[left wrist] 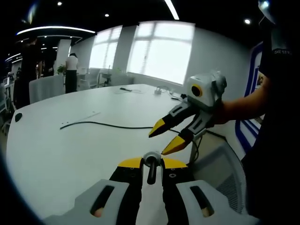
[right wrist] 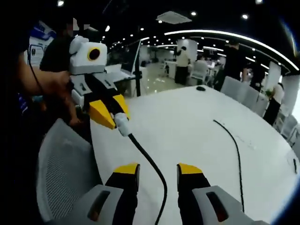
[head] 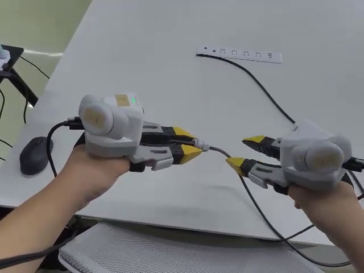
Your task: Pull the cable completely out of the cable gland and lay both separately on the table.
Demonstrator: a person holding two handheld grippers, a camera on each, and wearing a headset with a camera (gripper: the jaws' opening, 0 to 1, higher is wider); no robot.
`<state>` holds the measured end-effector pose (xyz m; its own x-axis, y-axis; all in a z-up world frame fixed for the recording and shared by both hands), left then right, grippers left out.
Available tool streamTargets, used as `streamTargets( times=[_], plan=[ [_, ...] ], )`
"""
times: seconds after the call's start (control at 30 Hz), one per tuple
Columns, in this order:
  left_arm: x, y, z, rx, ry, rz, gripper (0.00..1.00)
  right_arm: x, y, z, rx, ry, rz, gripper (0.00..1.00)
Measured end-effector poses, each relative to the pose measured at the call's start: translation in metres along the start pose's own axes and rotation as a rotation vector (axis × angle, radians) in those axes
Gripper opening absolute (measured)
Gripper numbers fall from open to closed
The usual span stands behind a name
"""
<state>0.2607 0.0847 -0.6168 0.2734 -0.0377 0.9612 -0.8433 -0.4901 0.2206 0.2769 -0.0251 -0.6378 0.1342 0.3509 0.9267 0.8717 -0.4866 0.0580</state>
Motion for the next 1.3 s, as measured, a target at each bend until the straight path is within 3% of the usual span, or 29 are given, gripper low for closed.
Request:
streamTargets(
  times=[0.13, 0.27, 0.53, 1.3],
  plan=[
    [0.001, 0.0, -0.001, -0.001, -0.001, 0.0, 0.15, 0.009, -0.013, 0.009, 0.058, -0.029, -0.132, 0.26],
    [0.001, 0.001, -0.001, -0.002, 0.001, 0.0, 0.15, 0.01, -0.023, 0.02, 0.092, -0.035, -0.153, 0.22],
    [0.0, 0.0, -0.002, -0.002, -0.001, -0.001, 0.15, 0.01, -0.029, 0.028, 0.119, -0.045, -0.216, 0.15],
    [-0.003, 0.005, -0.004, -0.014, -0.007, -0.002, 0.15, 0.009, -0.037, 0.031, 0.145, -0.029, -0.208, 0.01]
  ],
)
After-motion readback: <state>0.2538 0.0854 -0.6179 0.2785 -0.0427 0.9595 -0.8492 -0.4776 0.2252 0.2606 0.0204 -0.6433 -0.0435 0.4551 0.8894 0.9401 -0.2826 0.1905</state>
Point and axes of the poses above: the centre of the closed fingertips' face, and the gripper's own axes: z roughly forward along the fingers, y roughly to its right, x roughly out of its top, the point moved 4 cm from there along -z, roughly backward along the fingers, and after that the axes turned 13 degrees about y, right-handed, at the moved point
